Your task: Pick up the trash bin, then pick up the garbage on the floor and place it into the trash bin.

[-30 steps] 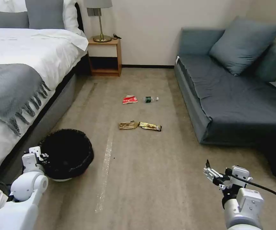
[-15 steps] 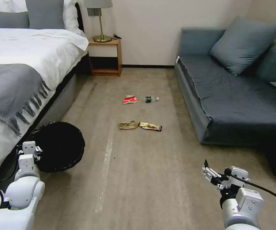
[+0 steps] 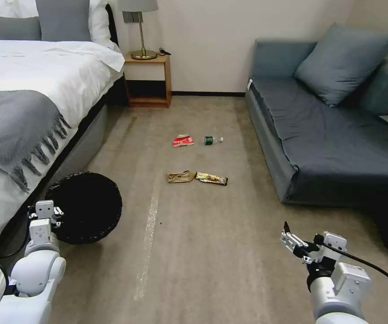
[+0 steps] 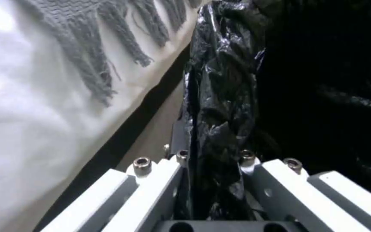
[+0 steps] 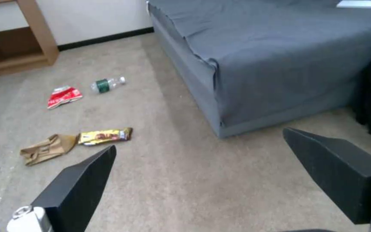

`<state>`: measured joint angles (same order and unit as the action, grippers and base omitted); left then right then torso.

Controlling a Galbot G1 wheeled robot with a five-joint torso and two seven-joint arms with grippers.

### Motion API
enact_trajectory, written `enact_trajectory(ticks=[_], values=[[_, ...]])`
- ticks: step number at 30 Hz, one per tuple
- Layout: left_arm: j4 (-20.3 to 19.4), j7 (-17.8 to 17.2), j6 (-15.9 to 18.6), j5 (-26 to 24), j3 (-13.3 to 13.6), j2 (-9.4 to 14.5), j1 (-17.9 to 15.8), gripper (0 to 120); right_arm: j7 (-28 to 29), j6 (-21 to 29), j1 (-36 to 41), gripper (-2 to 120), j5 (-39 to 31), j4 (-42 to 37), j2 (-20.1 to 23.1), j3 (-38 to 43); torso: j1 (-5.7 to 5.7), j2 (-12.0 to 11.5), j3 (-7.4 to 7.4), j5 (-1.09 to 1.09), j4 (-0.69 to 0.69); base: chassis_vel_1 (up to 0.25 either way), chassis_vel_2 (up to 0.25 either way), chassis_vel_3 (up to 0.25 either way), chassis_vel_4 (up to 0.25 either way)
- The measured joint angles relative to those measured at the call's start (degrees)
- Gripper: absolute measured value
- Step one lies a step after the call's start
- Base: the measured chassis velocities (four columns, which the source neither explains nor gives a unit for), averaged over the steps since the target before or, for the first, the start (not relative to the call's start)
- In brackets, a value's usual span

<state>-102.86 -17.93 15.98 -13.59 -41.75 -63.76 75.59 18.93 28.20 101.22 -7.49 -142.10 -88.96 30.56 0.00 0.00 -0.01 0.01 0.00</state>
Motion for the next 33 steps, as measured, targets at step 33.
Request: enact_trajectory(ticks=[33], values=[[1.0, 0.7, -0.8, 0.4, 1.9, -0.8, -0.6, 2, 0.4, 0.7, -1.2, 100, 0.5, 2.4, -0.6, 0.1, 0.0, 0.0, 0.01, -0.02, 0.01, -0.119, 0.113, 0.119, -0.116]])
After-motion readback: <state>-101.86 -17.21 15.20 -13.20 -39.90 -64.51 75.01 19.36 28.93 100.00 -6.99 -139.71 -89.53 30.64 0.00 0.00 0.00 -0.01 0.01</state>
